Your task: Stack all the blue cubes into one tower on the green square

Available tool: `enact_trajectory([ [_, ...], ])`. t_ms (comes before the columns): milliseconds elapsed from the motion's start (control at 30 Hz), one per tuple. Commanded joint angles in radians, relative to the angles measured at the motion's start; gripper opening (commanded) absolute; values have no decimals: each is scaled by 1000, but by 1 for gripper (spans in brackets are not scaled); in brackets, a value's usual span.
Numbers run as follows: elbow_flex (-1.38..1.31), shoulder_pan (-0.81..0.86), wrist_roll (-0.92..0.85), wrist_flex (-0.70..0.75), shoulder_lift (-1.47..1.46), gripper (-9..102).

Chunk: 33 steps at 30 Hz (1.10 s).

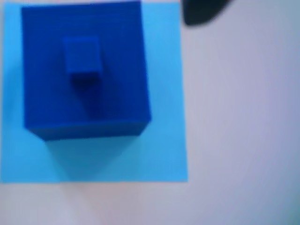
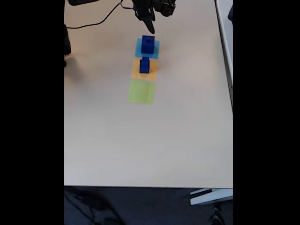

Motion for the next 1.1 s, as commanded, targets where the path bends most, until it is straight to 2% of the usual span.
enact_trajectory([
  [0, 0, -9, 11, 5, -5, 25],
  [1067, -60, 5, -12, -44, -173, 22],
])
